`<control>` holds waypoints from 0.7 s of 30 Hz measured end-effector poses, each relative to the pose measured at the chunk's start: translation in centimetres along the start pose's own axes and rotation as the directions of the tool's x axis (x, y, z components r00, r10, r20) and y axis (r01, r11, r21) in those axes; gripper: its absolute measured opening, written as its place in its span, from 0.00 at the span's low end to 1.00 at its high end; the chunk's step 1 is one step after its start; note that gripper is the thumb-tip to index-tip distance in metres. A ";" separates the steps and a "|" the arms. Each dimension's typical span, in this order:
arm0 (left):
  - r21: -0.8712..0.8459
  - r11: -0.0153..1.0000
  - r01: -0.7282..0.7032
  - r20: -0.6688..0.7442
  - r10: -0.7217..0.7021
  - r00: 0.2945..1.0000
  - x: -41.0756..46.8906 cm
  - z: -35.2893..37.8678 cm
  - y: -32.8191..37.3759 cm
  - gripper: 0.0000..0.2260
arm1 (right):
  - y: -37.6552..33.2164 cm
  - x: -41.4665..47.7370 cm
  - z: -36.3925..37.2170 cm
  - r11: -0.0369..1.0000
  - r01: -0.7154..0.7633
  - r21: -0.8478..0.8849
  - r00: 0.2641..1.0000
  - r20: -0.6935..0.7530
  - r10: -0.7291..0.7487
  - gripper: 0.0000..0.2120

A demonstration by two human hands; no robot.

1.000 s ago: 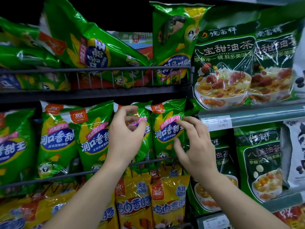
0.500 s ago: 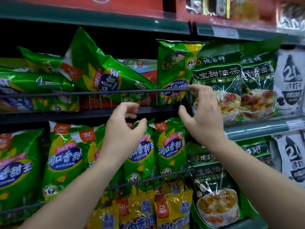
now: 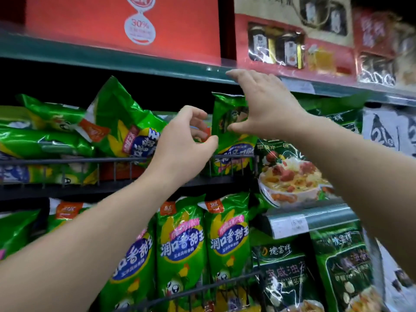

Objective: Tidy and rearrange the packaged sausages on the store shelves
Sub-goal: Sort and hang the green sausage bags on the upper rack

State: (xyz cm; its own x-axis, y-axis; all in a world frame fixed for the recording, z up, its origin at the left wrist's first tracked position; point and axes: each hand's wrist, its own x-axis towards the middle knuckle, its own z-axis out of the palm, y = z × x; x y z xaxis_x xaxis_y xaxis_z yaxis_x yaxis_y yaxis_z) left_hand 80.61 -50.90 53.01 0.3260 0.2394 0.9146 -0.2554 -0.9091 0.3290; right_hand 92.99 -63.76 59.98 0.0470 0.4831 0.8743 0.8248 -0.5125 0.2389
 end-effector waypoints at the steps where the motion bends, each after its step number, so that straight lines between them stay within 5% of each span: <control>1: -0.002 1.000 0.001 0.001 -0.001 1.000 0.7 0.2 0.2 0.16 | 0.2 0.7 -0.3 1.000 0.013 -0.015 0.999 0.045 -0.012 0.49; 6: 0.020 0.992 0.128 0.054 -0.129 0.990 3.3 1.0 0.4 0.26 | 0.9 3.1 -1.6 1.000 0.005 -0.003 0.966 0.257 -0.004 0.47; 10: 0.045 0.970 0.241 0.071 -0.243 0.967 4.0 1.9 -0.2 0.31 | 0.7 3.8 -2.0 0.992 0.111 -0.054 0.960 0.265 -0.093 0.43; 15: 0.076 0.974 0.212 0.138 -0.221 0.966 3.8 3.0 -0.5 0.24 | 0.8 4.2 -1.4 0.992 0.111 0.054 0.915 0.384 -0.123 0.35; 21: 0.124 0.974 0.188 0.143 -0.205 0.968 3.4 3.5 -0.9 0.27 | 1.4 4.4 -0.4 0.982 0.114 0.151 0.925 0.343 -0.160 0.30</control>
State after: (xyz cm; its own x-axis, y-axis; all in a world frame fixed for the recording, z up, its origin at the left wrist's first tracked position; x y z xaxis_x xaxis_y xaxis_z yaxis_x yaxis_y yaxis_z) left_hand 85.12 -50.43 55.01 0.4985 0.3691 0.7844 -0.0748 -0.8831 0.4631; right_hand 94.10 -62.60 64.32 0.1048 0.7730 0.6257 0.9002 -0.3411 0.2706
